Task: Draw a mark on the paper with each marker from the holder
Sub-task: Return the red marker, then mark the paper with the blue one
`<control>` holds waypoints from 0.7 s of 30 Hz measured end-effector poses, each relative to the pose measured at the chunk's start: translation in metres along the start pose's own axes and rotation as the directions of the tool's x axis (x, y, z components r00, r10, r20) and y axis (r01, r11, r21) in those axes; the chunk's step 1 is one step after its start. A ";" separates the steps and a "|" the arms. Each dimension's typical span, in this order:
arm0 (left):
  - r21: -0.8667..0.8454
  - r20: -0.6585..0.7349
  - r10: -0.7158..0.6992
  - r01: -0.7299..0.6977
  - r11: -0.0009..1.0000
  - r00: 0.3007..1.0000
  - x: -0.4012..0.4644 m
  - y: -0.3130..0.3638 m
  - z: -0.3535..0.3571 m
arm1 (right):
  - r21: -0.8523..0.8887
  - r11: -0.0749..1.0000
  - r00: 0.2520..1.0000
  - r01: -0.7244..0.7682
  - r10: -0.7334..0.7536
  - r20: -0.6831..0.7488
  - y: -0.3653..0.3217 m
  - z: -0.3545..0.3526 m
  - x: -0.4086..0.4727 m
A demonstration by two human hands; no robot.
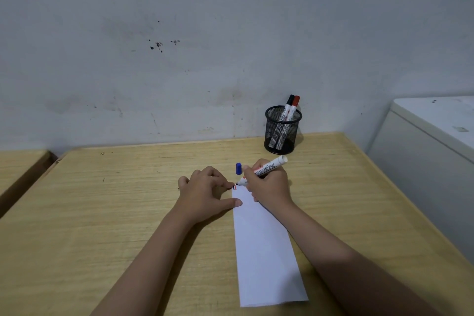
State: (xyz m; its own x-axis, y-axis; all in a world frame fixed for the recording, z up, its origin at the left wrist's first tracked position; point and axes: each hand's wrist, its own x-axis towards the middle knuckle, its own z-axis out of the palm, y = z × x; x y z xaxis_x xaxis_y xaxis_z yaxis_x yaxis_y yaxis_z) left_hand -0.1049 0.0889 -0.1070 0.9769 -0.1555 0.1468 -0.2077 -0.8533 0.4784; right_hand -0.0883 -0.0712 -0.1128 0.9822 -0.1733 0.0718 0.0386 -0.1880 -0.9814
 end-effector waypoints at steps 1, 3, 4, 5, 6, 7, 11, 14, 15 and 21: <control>-0.001 -0.001 -0.002 0.002 1.000 1.000 0.000 0.000 0.000 | 0.000 1.000 1.000 -0.008 0.008 0.000 0.000 0.000 0.000; -0.003 0.000 -0.005 0.005 1.000 1.000 -0.001 0.001 -0.001 | -0.016 1.000 1.000 -0.012 0.013 0.003 0.001 -0.001 0.001; 0.000 0.003 -0.005 0.005 1.000 1.000 -0.001 0.001 -0.001 | -0.029 1.000 1.000 -0.012 0.012 0.004 0.001 -0.001 0.001; 0.004 0.005 -0.005 0.005 1.000 1.000 -0.002 0.002 -0.001 | -0.041 0.999 1.000 -0.005 0.006 0.000 0.001 -0.001 0.000; 0.009 0.005 -0.003 0.003 1.000 1.000 -0.002 0.002 -0.001 | -0.048 0.999 1.000 0.003 -0.004 -0.005 0.001 -0.002 0.000; 0.011 0.005 -0.003 0.003 1.000 1.000 -0.002 0.002 -0.001 | -0.052 0.999 1.000 0.013 -0.013 -0.009 0.001 -0.002 -0.001; 0.018 0.000 0.001 -0.001 1.000 1.000 -0.001 0.000 -0.001 | 0.004 1.000 0.999 0.030 -0.030 -0.043 -0.002 -0.004 -0.005; 0.007 0.019 -0.001 0.001 1.000 1.000 0.000 0.000 -0.001 | 0.142 0.990 0.993 -0.018 0.034 -0.109 -0.004 -0.004 -0.004; -0.002 0.036 -0.008 0.008 1.000 0.999 0.001 0.000 -0.002 | 0.185 0.982 0.991 -0.035 0.058 -0.121 -0.005 -0.005 -0.003; -0.168 0.007 -0.073 0.073 0.983 0.997 0.022 0.013 -0.005 | 0.354 0.932 0.982 -0.082 0.137 -0.133 -0.006 -0.005 0.002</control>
State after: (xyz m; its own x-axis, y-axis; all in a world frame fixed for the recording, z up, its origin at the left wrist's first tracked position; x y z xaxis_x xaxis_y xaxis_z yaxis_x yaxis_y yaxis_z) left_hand -0.0863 0.0767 -0.0928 0.9898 -0.0959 0.1057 -0.1411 -0.7667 0.6263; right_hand -0.0873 -0.0755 -0.1059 0.9452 -0.3240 -0.0402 0.0205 0.1817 -0.9831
